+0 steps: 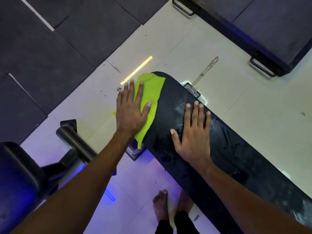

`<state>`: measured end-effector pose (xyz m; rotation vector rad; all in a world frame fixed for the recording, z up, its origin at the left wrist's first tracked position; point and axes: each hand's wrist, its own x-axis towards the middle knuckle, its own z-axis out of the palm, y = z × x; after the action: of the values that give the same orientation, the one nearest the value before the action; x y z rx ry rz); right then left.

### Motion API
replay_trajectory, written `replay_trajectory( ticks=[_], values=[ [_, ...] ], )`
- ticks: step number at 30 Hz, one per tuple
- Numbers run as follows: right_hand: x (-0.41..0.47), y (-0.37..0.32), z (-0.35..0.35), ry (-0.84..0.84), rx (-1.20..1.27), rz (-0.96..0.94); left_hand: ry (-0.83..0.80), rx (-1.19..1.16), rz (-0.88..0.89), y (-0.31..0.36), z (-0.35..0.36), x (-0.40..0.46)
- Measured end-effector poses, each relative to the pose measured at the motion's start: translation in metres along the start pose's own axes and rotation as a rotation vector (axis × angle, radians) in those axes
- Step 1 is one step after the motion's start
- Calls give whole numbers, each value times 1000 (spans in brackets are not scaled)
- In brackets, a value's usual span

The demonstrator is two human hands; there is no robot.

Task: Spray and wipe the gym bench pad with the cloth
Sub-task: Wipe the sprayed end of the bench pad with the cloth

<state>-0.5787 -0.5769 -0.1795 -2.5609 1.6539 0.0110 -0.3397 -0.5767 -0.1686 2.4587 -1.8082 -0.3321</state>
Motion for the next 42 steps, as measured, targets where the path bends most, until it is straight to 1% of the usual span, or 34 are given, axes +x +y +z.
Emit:
replay_trajectory(
  ticks=[3,8,10,12,15,18,22,25,27,28,30,32,33,34,37,38,40,42],
  values=[
    [-1,-1,1,-2,-12,10,-6,-5,-45,14,-2,0],
    [-1,0,4,14,-25,3,-78,-52,58,30,-11,72],
    [-1,1,3,8,-20,3,-63,-60,113,22,-11,67],
    [0,1,2,1,-25,6,-26,-53,155,4,-11,43],
    [-1,0,0,-1,-15,9,-32,-48,88,-15,-8,14],
    [0,-1,2,2,-25,8,-23,-19,61,3,-7,37],
    [0,1,6,14,-29,3,-27,31,162,37,-6,72],
    [0,1,4,2,-30,-4,-23,58,268,31,-4,48],
    [0,1,2,-6,-33,-1,-18,64,344,15,-3,22],
    [0,1,2,-4,-28,0,-25,58,354,6,-3,12],
    [-1,1,2,2,-9,1,-25,52,290,0,0,-5],
    [0,1,3,14,7,5,-4,70,169,15,4,-12],
    [-1,1,4,20,17,6,0,83,142,27,5,-10],
    [-1,1,4,22,24,4,-5,96,158,37,5,-3],
    [-1,2,4,20,29,-2,-48,90,338,50,-2,33],
    [-1,3,4,16,41,-6,-55,83,371,46,-5,43],
    [-1,6,3,13,86,-12,-43,69,350,38,-6,42],
    [-6,13,1,5,125,-22,-9,46,245,33,-3,22]
  ],
)
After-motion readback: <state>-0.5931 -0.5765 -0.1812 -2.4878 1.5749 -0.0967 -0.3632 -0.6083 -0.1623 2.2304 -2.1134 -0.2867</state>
